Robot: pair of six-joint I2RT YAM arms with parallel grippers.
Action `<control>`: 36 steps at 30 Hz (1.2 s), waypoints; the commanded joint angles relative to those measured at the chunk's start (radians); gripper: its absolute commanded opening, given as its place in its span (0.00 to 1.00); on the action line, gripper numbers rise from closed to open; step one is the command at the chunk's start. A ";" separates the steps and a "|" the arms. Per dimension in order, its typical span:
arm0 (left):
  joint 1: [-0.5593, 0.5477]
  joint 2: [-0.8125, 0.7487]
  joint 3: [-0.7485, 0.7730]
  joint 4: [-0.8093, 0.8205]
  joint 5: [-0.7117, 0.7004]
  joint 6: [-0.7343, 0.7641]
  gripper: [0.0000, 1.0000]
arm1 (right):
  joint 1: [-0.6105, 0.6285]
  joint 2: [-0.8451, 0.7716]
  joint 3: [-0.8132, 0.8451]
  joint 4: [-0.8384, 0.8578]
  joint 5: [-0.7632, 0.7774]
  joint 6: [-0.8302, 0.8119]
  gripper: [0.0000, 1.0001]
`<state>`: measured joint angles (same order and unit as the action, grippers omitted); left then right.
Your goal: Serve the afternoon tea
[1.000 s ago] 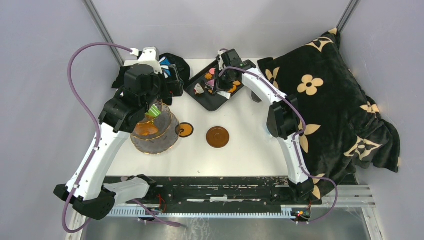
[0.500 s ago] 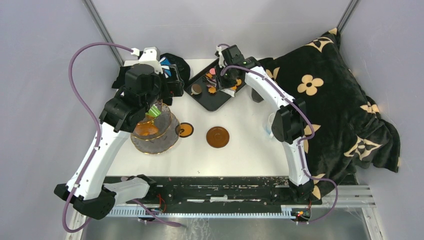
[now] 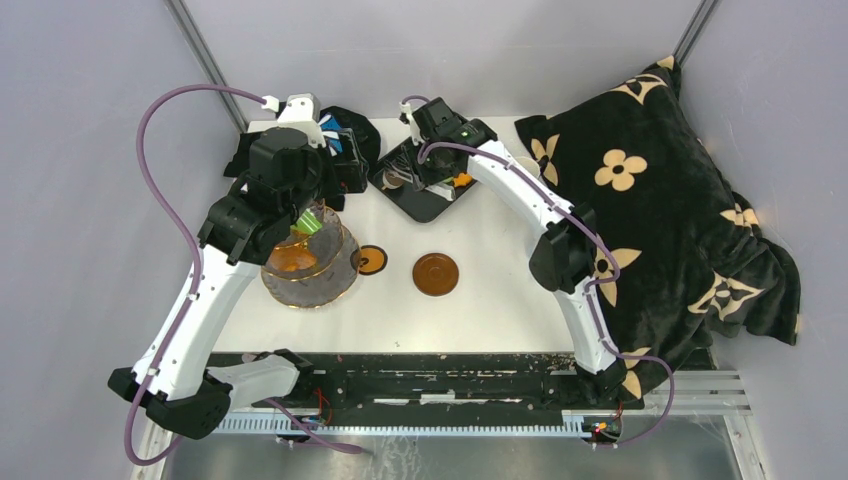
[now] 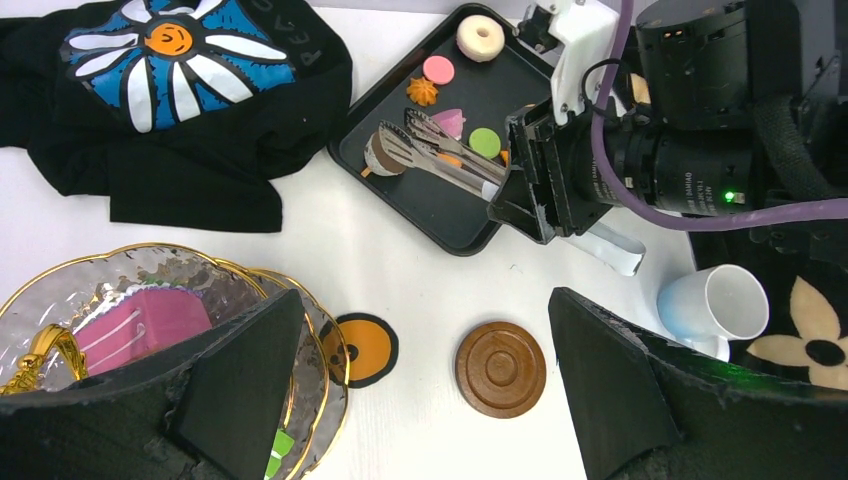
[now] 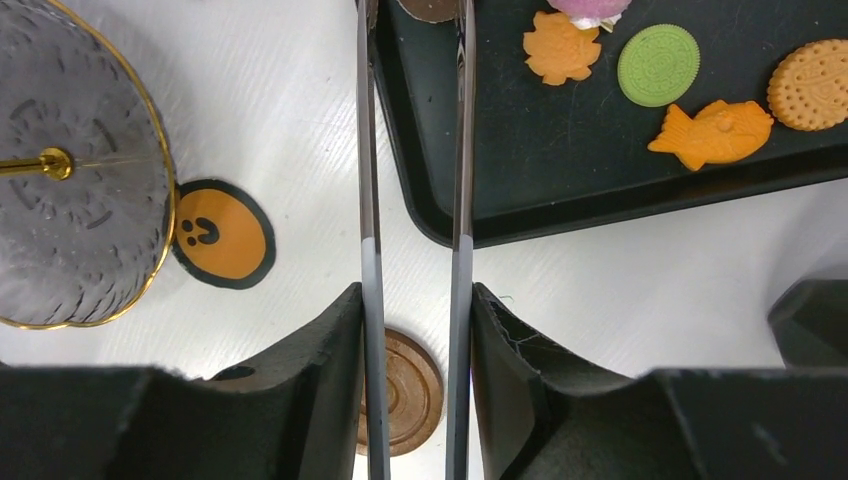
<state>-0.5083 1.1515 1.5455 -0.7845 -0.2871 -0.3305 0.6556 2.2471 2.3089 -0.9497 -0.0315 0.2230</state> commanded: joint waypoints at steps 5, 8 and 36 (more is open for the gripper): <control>-0.003 -0.026 0.038 0.014 -0.032 0.063 0.99 | 0.019 0.041 0.075 0.011 0.065 -0.031 0.45; -0.003 -0.029 0.036 0.012 -0.035 0.064 0.99 | 0.026 0.052 0.084 0.009 0.066 -0.031 0.46; -0.003 -0.047 0.021 0.007 -0.046 0.064 0.99 | 0.083 0.131 0.129 -0.022 0.192 -0.075 0.42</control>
<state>-0.5083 1.1336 1.5455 -0.7856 -0.3134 -0.3305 0.7277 2.3806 2.3859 -0.9779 0.1036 0.1658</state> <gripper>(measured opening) 0.992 0.473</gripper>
